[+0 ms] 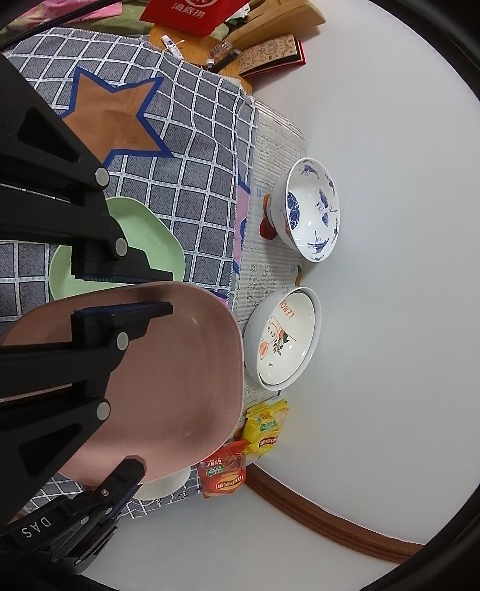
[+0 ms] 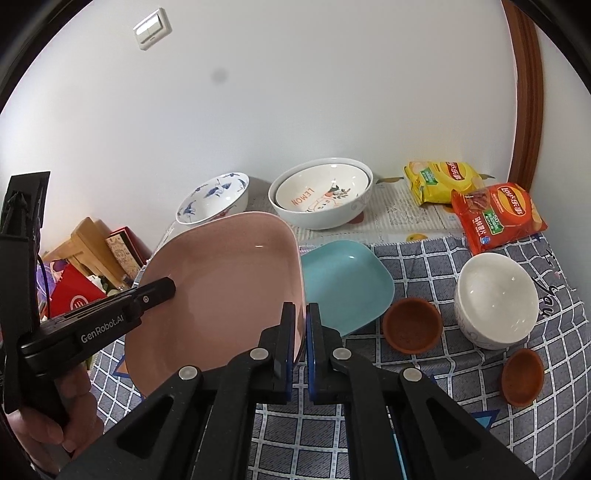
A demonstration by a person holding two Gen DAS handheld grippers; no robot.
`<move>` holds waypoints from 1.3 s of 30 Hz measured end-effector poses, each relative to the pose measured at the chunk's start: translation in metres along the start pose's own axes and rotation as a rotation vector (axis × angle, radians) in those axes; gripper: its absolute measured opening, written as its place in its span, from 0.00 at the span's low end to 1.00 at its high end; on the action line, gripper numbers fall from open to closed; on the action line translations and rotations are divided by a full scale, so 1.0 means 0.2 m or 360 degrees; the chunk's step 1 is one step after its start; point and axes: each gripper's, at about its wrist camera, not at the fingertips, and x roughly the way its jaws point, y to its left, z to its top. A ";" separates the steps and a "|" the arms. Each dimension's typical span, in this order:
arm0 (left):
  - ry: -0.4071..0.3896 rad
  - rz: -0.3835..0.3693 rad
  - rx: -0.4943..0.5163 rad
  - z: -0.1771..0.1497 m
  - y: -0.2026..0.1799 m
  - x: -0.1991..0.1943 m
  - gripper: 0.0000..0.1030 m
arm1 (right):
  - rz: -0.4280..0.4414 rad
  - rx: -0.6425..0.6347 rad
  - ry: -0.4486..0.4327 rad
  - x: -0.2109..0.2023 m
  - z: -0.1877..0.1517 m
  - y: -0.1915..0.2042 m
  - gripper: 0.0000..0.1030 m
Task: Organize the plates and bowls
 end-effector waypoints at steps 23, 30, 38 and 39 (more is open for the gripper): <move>0.0185 0.0143 -0.0163 -0.19 0.37 0.17 0.09 | 0.0086 -0.0107 0.0247 0.34 -0.14 0.22 0.05; 0.0280 0.0198 -0.0193 -0.25 0.43 0.31 0.09 | 0.0122 -0.0119 0.0399 0.53 -0.21 0.23 0.05; 0.0293 0.0242 -0.0151 -0.25 0.41 0.36 0.09 | 0.0126 -0.0133 0.0471 0.67 -0.19 0.19 0.05; 0.0289 0.0252 -0.0149 -0.24 0.40 0.37 0.10 | 0.0128 -0.0146 0.0477 0.68 -0.18 0.19 0.06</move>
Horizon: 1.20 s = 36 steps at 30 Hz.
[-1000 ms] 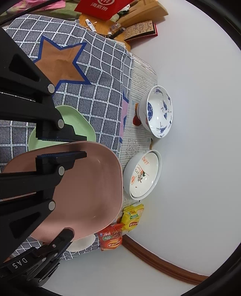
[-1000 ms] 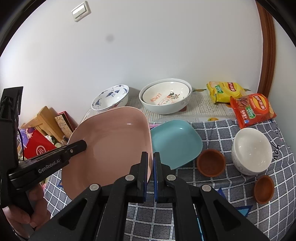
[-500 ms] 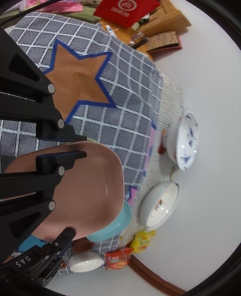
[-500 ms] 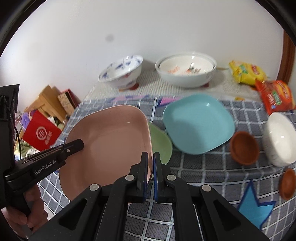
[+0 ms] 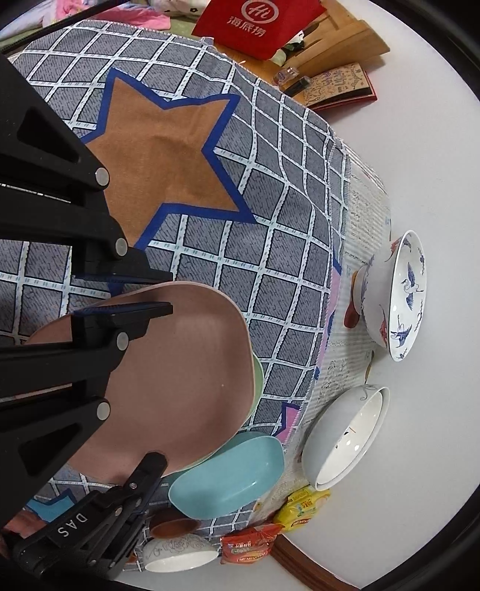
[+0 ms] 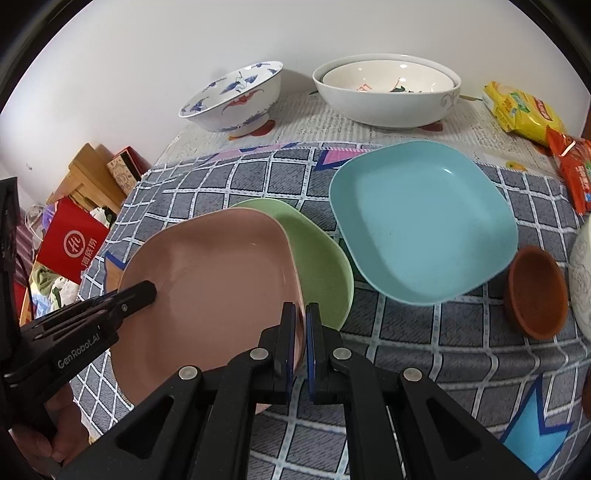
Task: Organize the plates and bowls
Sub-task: 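Lower the pink plate onto the green square plate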
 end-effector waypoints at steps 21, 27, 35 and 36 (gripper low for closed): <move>0.0010 -0.0013 -0.0116 0.00 0.00 0.05 0.11 | -0.0072 -0.0268 -0.0010 0.04 0.13 0.03 0.31; 0.0001 -0.0014 -0.0157 -0.02 0.00 0.03 0.11 | -0.0014 -0.0163 -0.0022 -0.05 0.08 -0.01 0.32; 0.0003 -0.0024 -0.0170 -0.04 0.01 0.01 0.11 | -0.0018 -0.0099 0.0066 -0.02 -0.02 -0.02 0.27; 0.0003 -0.0033 -0.0164 -0.04 0.01 0.00 0.11 | -0.0039 -0.0096 0.0069 -0.01 -0.03 -0.02 0.25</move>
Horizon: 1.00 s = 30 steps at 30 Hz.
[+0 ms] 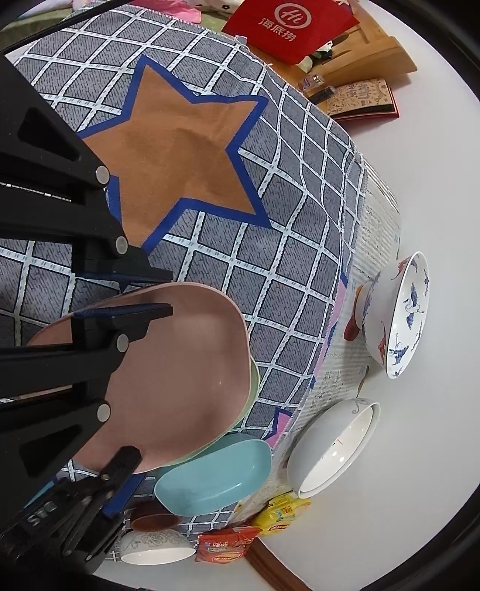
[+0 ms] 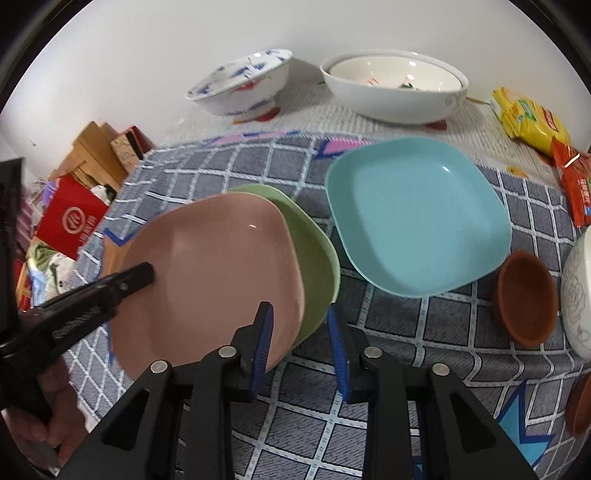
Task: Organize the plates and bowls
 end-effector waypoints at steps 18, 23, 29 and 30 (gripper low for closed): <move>0.0034 -0.0021 0.0096 -0.02 -0.05 0.03 0.17 | -0.0043 -0.0021 -0.0100 0.06 0.14 -0.03 0.05; 0.0065 -0.0057 0.0103 -0.02 -0.04 0.00 0.22 | -0.0057 -0.0072 -0.0107 0.08 0.16 -0.01 0.06; 0.0013 0.0009 0.0222 -0.05 -0.08 -0.06 0.44 | -0.0078 -0.0122 -0.0107 0.08 0.14 0.00 0.08; 0.0020 0.0006 0.0221 -0.06 -0.08 -0.07 0.44 | -0.0078 -0.0137 -0.0112 0.08 0.14 0.01 0.09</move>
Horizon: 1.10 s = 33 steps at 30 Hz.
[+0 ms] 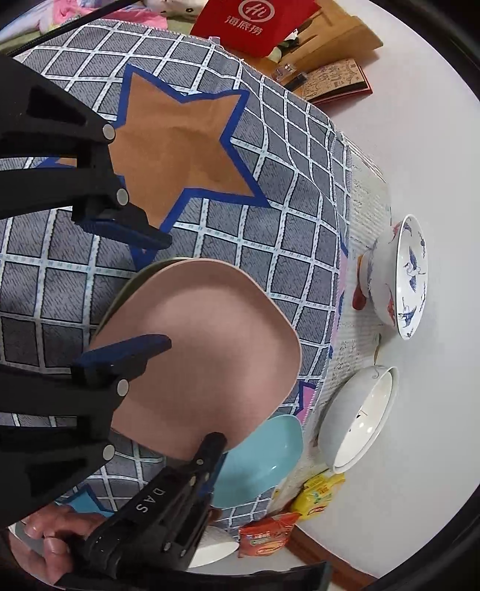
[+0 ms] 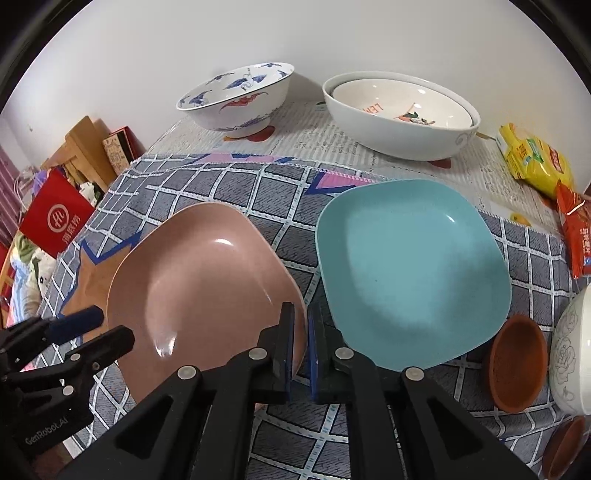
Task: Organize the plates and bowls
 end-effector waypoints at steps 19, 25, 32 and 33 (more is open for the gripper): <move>-0.0085 0.0011 0.0057 0.02 -0.08 -0.14 0.44 | -0.0098 0.0078 -0.0140 -0.30 -0.09 -0.20 0.39; -0.0164 -0.0001 0.0132 0.14 -0.23 -0.18 0.44 | -0.0222 0.0226 -0.0252 -0.49 -0.08 -0.43 0.47; -0.0214 -0.0016 0.0181 0.26 -0.40 -0.14 0.52 | -0.0314 0.0295 -0.0283 -0.59 -0.07 -0.61 0.47; -0.0210 -0.0018 0.0184 0.27 -0.42 -0.13 0.52 | -0.0292 0.0309 -0.0275 -0.59 -0.07 -0.63 0.47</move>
